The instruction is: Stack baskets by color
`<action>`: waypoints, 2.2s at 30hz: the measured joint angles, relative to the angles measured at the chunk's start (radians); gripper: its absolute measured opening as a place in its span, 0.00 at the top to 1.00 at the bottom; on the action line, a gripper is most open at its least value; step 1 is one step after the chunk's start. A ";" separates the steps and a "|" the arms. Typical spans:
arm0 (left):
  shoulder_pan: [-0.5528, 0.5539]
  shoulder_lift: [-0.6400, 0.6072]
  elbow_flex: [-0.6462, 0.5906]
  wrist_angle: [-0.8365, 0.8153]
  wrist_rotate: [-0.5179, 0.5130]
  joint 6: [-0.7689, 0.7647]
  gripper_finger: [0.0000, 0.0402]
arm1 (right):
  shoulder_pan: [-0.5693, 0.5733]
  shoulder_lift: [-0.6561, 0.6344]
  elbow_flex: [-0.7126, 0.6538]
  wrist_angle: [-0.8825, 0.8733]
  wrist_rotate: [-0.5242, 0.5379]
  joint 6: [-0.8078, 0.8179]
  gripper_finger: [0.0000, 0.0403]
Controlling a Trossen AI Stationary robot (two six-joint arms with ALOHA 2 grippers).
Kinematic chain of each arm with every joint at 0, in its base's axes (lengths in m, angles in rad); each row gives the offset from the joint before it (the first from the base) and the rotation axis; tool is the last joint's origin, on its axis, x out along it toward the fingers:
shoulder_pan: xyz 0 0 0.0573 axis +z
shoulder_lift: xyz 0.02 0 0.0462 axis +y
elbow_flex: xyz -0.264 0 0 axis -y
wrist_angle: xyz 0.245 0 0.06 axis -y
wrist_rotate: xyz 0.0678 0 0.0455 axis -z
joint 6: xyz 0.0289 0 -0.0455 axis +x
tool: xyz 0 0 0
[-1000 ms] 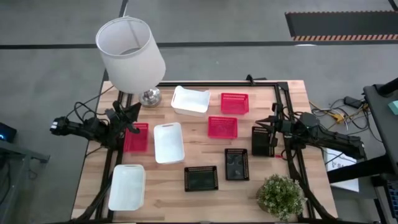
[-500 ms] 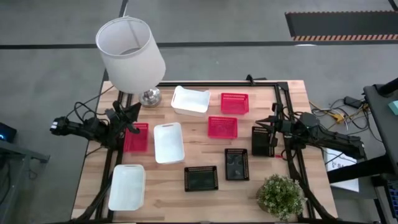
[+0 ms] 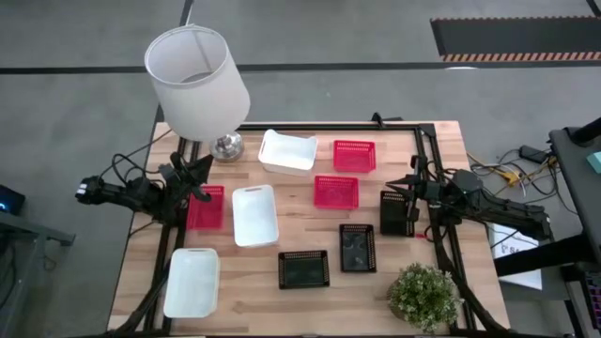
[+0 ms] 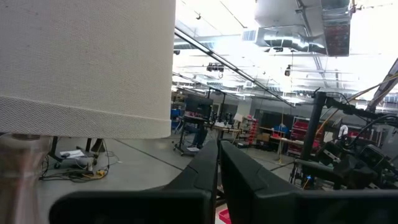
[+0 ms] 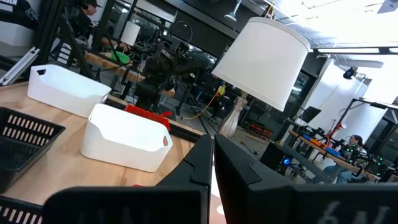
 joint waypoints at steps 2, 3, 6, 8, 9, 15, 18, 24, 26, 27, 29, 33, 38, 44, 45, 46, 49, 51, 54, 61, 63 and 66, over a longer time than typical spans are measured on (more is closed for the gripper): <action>0.000 0.000 0.000 0.000 0.000 0.000 1.00 | 0.000 0.000 0.000 0.000 0.000 0.000 0.98; 0.000 0.000 0.000 0.000 0.000 0.000 1.00 | 0.000 0.000 0.000 0.000 0.000 0.000 0.98; 0.000 0.000 0.000 0.000 0.000 0.000 1.00 | 0.000 0.000 0.000 0.000 0.000 0.000 0.98; 0.000 0.000 0.000 0.000 0.000 0.000 1.00 | 0.000 0.000 0.000 0.000 0.000 0.000 0.98; 0.000 0.000 0.000 0.000 0.000 0.000 1.00 | 0.000 0.000 0.000 0.000 0.000 0.000 0.98; 0.000 0.000 0.000 0.000 0.000 0.000 1.00 | 0.000 0.000 0.000 0.000 0.000 0.000 0.98; 0.000 0.000 0.000 0.000 0.000 0.000 1.00 | 0.000 0.000 0.000 0.000 0.000 0.000 0.98; 0.000 0.000 0.000 0.000 0.000 0.000 1.00 | 0.000 0.000 0.000 0.000 0.000 0.000 0.98; 0.000 0.000 0.000 0.000 0.000 0.000 1.00 | 0.000 0.000 0.000 0.000 0.000 0.000 0.98; 0.000 0.000 0.000 0.000 0.000 0.000 1.00 | 0.000 0.000 0.000 0.000 0.000 0.000 0.98; 0.000 0.000 0.000 0.000 0.000 0.000 1.00 | 0.000 0.000 0.000 0.000 0.000 0.000 0.98; 0.000 0.000 0.000 0.000 0.000 0.000 1.00 | 0.000 0.000 0.000 0.000 0.000 0.000 0.98; 0.000 0.000 0.000 0.000 0.000 0.000 1.00 | 0.000 0.000 0.000 0.000 0.000 0.000 0.98; 0.000 0.000 0.000 0.000 0.000 -0.031 1.00 | 0.000 0.000 0.000 0.001 -0.005 0.088 0.98; 0.000 0.000 0.000 0.000 0.000 -0.086 1.00 | 0.000 0.000 0.000 0.001 -0.005 0.160 0.98; 0.000 0.000 0.000 0.000 0.001 -0.174 1.00 | 0.000 0.000 0.000 0.001 -0.005 0.256 0.98; 0.000 0.000 0.000 0.000 0.001 -0.459 1.00 | 0.000 0.001 0.000 0.001 -0.004 0.592 0.98; 0.000 0.000 0.000 0.001 0.001 -0.561 1.00 | 0.000 0.001 0.000 0.010 0.001 0.719 0.98; 0.000 0.000 0.000 0.000 0.001 -0.598 1.00 | 0.000 0.002 0.000 0.027 0.002 0.718 0.98; 0.000 -0.005 0.001 0.035 0.000 -0.599 1.00 | 0.000 0.002 0.000 0.025 0.001 0.713 0.98; 0.000 -0.005 0.002 0.036 -0.012 -0.601 1.00 | 0.000 0.003 0.000 0.060 0.017 0.704 0.98; 0.000 -0.005 0.000 0.048 -0.027 -0.603 1.00 | 0.000 0.002 0.000 0.139 0.102 0.659 0.98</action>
